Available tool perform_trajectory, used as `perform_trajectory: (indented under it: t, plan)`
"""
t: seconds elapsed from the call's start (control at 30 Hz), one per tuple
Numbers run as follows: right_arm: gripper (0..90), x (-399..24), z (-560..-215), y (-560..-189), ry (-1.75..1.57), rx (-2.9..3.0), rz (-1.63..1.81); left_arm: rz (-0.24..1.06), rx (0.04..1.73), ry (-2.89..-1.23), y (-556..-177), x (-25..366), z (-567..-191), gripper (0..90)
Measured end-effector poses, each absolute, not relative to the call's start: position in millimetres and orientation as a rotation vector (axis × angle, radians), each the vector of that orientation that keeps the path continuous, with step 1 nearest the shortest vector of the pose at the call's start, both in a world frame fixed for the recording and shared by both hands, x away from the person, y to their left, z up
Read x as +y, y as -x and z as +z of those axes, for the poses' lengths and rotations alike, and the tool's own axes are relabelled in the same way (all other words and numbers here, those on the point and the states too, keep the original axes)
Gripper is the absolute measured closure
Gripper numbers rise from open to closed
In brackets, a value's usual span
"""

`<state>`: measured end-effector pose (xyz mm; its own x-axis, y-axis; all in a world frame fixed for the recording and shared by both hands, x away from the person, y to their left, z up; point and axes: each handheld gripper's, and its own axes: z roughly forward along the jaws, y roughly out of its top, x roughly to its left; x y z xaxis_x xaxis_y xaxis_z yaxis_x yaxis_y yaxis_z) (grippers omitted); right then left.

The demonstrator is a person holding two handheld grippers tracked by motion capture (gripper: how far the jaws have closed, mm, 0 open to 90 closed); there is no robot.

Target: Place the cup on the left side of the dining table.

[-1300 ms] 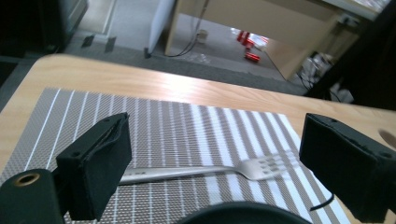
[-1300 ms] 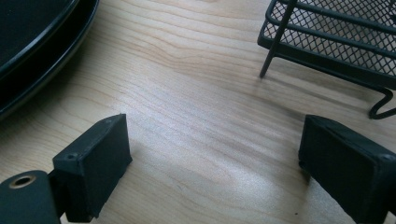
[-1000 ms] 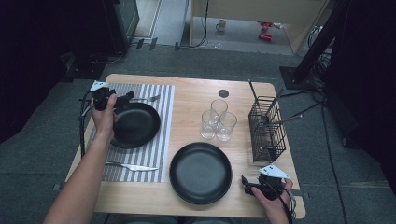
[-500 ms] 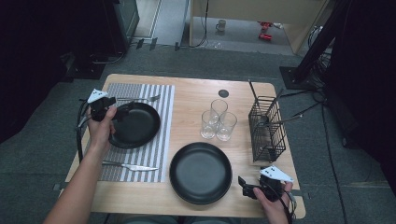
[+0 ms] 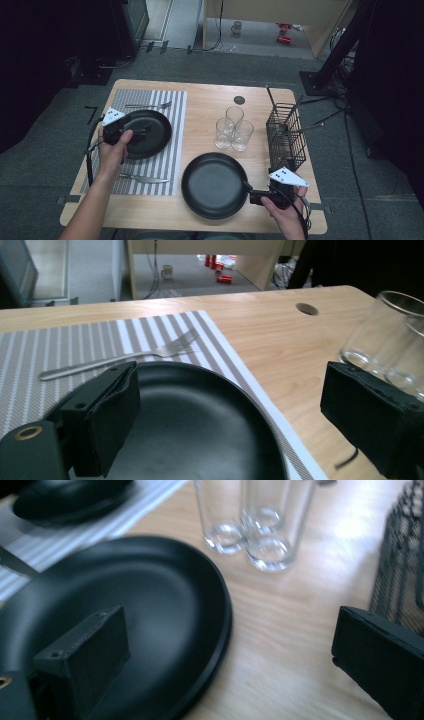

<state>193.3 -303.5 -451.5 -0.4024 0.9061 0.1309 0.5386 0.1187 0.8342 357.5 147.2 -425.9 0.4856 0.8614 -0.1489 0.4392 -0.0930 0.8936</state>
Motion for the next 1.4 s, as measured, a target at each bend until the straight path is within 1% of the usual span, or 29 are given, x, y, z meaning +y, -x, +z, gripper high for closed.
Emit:
perform_trajectory:
  t: [0.03, 0.27, 0.3, 0.37, 0.63, 0.87, 1.13, 1.23, 1.4]
  plan:
    - [2.1, -299, -445, -197, -1.389, 1.984, 1.214, 0.519, 1.103, -1.733, -352, 144, -426, 9.6]
    - [2.7, -283, -434, -206, -1.319, 2.020, 1.238, 0.476, 1.084, -1.727, -334, 137, -427, 9.6]
    - [5.6, -279, -431, -209, -1.303, 2.022, 1.243, 0.479, 1.084, -1.731, -333, 137, -428, 9.6]
    - [6.1, -275, -429, -212, -1.291, 2.022, 1.246, 0.470, 1.085, -1.730, -329, 135, -431, 9.6]
    - [6.4, -261, -420, -226, -1.251, 2.040, 1.272, 0.484, 1.061, -1.757, -314, 130, -442, 9.6]
    - [6.4, -249, -416, -240, -1.225, 2.052, 1.294, 0.477, 1.056, -1.770, -310, 127, -448, 9.6]
    - [7.1, -232, -409, -261, -1.195, 2.061, 1.285, 0.442, 1.048, -1.798, -306, 123, -461, 9.8]
    - [12.2, -227, -409, -269, -1.209, 2.048, 1.266, 0.473, 1.040, -1.826, -306, 122, -463, 10.0]
    - [12.9, -221, -412, -281, -1.221, 2.056, 1.266, 0.485, 1.058, -1.817, -308, 126, -465, 10.0]
